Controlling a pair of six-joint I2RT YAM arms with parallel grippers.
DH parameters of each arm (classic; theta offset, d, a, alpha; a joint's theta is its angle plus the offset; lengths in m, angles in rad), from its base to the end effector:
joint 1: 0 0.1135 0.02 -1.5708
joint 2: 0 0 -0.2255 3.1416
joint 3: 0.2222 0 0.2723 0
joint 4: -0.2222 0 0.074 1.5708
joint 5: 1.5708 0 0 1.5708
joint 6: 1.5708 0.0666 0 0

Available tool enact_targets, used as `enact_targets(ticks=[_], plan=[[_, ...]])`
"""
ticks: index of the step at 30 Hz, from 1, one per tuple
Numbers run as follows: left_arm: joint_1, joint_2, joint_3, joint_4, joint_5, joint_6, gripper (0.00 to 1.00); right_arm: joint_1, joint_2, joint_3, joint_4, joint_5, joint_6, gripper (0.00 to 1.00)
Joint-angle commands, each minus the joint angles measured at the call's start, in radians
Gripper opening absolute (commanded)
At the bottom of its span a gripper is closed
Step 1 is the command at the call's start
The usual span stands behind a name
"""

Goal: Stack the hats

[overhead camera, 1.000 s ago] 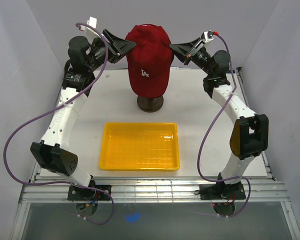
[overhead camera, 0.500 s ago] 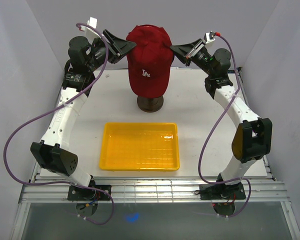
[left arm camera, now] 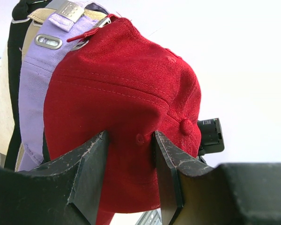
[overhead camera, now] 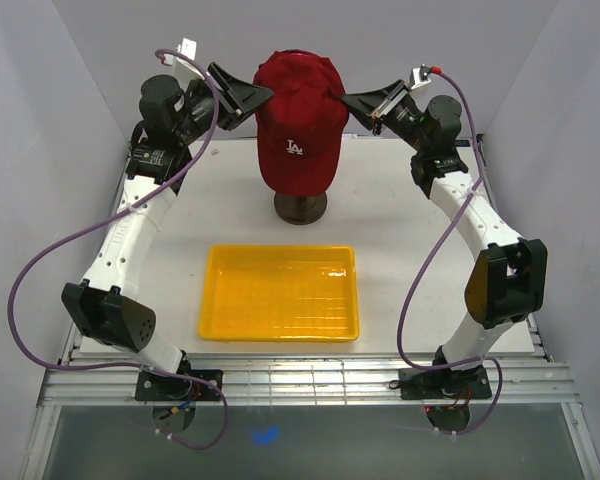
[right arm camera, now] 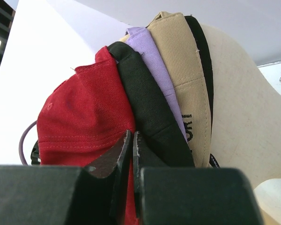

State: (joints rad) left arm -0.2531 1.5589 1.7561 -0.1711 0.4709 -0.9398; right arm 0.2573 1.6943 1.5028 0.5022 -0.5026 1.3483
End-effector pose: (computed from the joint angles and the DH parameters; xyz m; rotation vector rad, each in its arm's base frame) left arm 0.3790 -0.1292 0.4533 -0.1731 1.6925 -1.2804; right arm 0.4231 0.1445 0.3861 0.3091 1.4718 1.6523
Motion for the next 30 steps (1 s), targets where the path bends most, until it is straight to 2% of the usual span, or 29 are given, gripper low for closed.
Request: enact_targets(ticks=[1,5,10,15,30], plan=[[-0.006,-0.043,0.005,0.016,-0.006,0.021,0.55,-0.009,-0.013,-0.009,-0.088,0.018,-0.055,0.08],[-0.006,-0.04,0.031,0.009,-0.002,0.035,0.56,-0.01,-0.015,-0.003,-0.082,0.013,-0.049,0.11],[-0.006,-0.04,0.051,0.012,0.003,0.041,0.56,-0.01,-0.015,0.014,-0.056,0.004,-0.022,0.28],[-0.003,-0.045,0.06,0.013,0.005,0.044,0.57,-0.012,-0.016,0.039,-0.054,0.006,-0.008,0.4],[0.011,-0.06,0.082,-0.007,0.011,0.056,0.57,-0.027,-0.042,0.036,-0.039,0.007,0.018,0.57]])
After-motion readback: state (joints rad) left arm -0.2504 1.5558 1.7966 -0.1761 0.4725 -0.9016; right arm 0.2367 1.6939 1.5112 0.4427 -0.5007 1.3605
